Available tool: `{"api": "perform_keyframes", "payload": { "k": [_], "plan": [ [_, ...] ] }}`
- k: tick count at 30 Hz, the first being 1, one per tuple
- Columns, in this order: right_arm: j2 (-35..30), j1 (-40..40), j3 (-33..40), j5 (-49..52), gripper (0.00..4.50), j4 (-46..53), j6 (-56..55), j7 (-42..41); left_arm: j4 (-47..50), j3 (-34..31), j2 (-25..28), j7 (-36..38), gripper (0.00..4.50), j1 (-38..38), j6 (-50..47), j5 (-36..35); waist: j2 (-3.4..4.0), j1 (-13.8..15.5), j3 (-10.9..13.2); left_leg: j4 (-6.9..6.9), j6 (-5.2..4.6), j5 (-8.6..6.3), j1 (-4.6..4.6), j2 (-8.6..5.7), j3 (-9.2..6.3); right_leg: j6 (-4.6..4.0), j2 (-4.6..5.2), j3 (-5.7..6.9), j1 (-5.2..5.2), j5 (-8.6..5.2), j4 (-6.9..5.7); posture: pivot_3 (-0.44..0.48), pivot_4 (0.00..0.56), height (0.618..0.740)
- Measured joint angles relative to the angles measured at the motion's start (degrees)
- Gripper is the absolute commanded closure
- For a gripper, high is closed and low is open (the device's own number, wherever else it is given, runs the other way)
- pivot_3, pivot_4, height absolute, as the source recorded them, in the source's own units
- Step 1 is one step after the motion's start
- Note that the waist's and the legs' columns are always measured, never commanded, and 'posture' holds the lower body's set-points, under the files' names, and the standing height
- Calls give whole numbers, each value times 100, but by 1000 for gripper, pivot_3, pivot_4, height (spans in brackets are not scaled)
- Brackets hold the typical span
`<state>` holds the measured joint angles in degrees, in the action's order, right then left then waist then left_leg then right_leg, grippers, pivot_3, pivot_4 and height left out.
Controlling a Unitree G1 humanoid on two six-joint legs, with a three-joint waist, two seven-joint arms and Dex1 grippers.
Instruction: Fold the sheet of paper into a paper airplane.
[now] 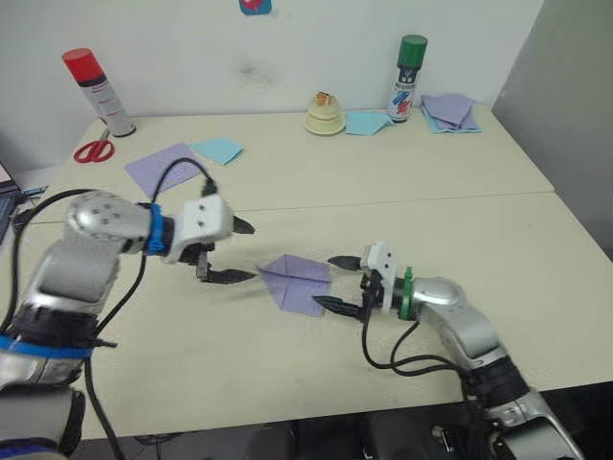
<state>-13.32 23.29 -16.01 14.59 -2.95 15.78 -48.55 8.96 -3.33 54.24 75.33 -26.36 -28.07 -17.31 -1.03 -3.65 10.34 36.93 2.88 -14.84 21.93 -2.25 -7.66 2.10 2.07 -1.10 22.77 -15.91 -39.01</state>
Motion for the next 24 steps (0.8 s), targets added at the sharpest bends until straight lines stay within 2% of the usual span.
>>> {"api": "perform_keyframes", "payload": {
  "k": [1,2,3,5,11,12,16,18,21,24],
  "plan": [
    [116,80,16,1,595,-127,-39,41,363,-312,9,-163,0,365,-420,-249,0,-6,0,0,0,0,-1,-1,2,0,1,-4,0,0,0,0,150,740],
    [148,133,34,-4,1021,-243,-101,62,687,-550,13,-337,0,723,-751,-419,0,9,0,0,1,0,-1,-1,0,0,3,-2,1,0,1,0,150,740],
    [152,142,54,-5,1262,-309,-157,62,830,-668,10,-438,0,911,-896,-480,0,18,0,0,1,0,-3,0,1,-1,3,-4,1,0,0,0,150,740],
    [173,184,62,-10,2049,-526,-337,-2,1210,-1012,-16,-821,0,1558,-1216,-558,1,67,0,0,2,0,-3,-3,-3,-2,5,1,-2,1,-1,0,150,740],
    [125,240,-128,-167,4271,-734,-880,-446,1627,-1527,-193,-1468,0,2407,-1541,-793,1,135,1,-1,3,1,-16,-2,2,-8,5,-1,-11,5,0,0,150,740],
    [125,266,-157,-206,4480,-785,-980,-516,1610,-1684,-197,-1510,0,2603,-1530,-812,1,132,1,-1,3,0,-16,1,3,-8,5,-2,-9,5,1,0,150,740],
    [1,297,-265,-392,4480,-950,-1685,-861,1373,-2267,-230,-1590,0,3523,-1450,-812,4,95,2,-9,4,-1,-17,5,5,-15,8,-2,-6,1,2,0,150,740],
    [-147,286,-384,-534,4480,-1029,-2097,-1060,1333,-2352,-285,-1590,0,3832,-1379,-813,4,98,2,-9,4,-1,-15,5,4,-16,12,0,-7,0,4,0,150,740],
    [-249,283,-569,-763,4480,-1240,-2786,-1325,1334,-2352,-328,-1623,0,4010,-1266,-817,4,145,2,-7,5,-1,-17,3,2,-16,12,5,-14,0,5,0,150,740],
    [-260,282,-724,-996,4480,-1502,-3377,-1404,1371,-2237,-403,-1790,0,3803,-1248,-847,3,182,2,-4,6,0,-20,1,3,-16,10,7,-19,0,5,0,150,740]
  ]
}}
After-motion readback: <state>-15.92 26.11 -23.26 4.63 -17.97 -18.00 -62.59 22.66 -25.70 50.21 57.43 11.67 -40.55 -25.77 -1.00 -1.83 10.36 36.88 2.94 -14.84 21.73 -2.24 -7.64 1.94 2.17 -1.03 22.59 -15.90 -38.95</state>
